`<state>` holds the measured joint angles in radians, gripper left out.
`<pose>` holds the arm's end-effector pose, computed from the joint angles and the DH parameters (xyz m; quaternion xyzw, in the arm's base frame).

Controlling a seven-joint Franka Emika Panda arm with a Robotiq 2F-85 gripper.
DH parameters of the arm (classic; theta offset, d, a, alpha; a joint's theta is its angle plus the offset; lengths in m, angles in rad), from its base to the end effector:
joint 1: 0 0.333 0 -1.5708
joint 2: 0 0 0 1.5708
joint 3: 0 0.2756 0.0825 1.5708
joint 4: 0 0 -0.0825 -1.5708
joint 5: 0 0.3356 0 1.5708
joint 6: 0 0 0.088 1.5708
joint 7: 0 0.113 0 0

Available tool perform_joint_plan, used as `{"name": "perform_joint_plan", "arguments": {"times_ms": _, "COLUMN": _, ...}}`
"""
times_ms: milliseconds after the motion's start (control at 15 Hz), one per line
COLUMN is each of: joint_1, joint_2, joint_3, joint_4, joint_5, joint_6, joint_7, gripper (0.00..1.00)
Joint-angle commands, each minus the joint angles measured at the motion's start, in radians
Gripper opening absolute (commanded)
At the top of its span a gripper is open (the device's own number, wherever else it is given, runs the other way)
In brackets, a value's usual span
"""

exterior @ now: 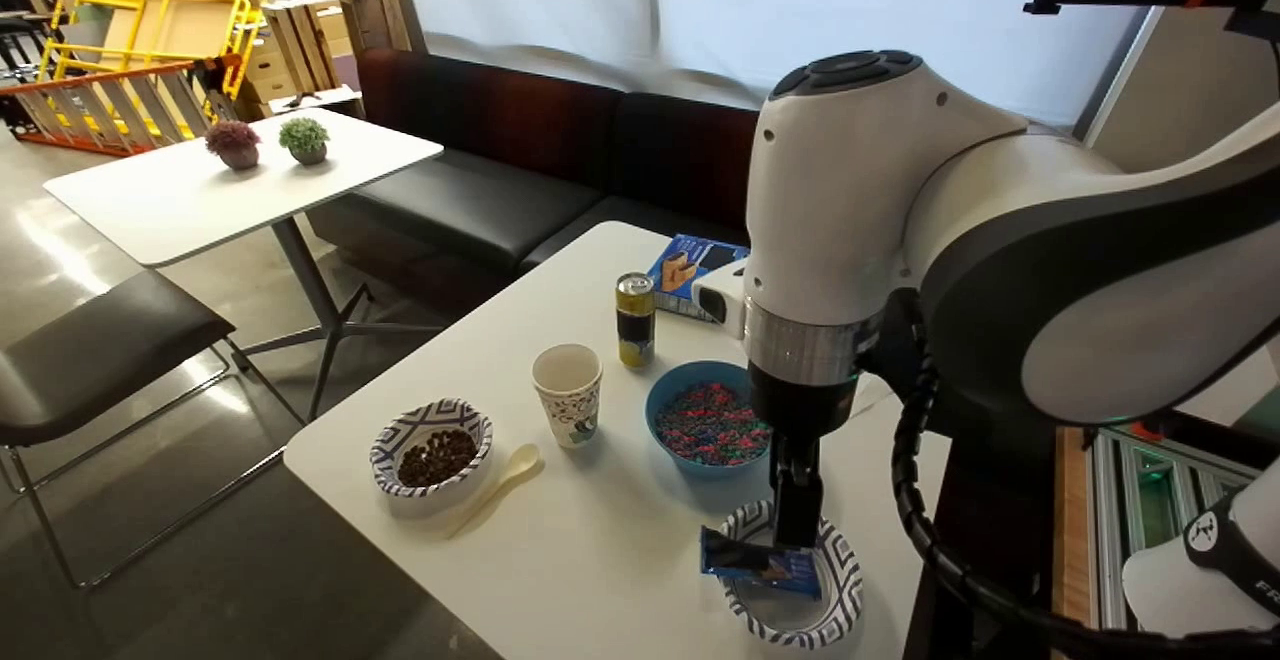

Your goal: Put the chocolate bar on the paper plate

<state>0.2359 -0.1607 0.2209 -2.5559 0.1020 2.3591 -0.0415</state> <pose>0.3677 0.1805 0.3102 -0.9776 -0.2089 0.0225 0.0134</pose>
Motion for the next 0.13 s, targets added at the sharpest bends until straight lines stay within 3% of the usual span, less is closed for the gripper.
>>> {"name": "perform_joint_plan", "arguments": {"times_ms": 0, "joint_1": 0.002, "joint_2": 0.003, "joint_3": -0.002, "joint_4": 0.001, "joint_5": 0.0, "joint_6": -0.003, "joint_7": 0.0, "gripper": 1.0}}
{"name": "perform_joint_plan", "arguments": {"times_ms": 67, "joint_1": 0.002, "joint_2": 0.005, "joint_3": -0.002, "joint_4": 0.001, "joint_5": 0.0, "joint_6": -0.003, "joint_7": 0.0, "gripper": 1.0}}
